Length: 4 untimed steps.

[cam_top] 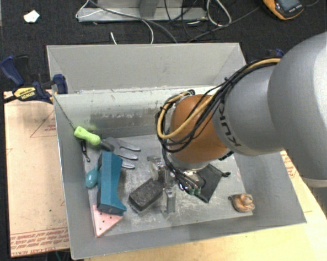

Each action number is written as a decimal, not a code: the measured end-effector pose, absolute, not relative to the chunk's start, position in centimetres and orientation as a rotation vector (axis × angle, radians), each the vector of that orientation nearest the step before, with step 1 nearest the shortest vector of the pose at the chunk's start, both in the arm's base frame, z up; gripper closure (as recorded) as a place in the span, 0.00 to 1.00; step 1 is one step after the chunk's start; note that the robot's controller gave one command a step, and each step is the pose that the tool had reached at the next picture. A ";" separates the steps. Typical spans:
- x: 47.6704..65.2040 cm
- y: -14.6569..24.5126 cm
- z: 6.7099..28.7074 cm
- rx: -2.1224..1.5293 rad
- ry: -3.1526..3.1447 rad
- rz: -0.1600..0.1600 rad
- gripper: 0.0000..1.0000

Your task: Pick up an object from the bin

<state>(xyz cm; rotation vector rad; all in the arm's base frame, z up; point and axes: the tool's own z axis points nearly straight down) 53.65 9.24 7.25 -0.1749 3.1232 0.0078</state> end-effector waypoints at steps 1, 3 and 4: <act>53.7 10.5 7.2 -0.169 3.119 0.010 0.00; 53.5 11.3 7.1 -0.094 3.117 0.016 1.00; 53.5 11.3 7.1 -0.093 3.117 0.016 1.00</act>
Offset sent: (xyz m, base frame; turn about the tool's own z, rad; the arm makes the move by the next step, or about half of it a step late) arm 0.0034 0.0129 -0.0025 0.0503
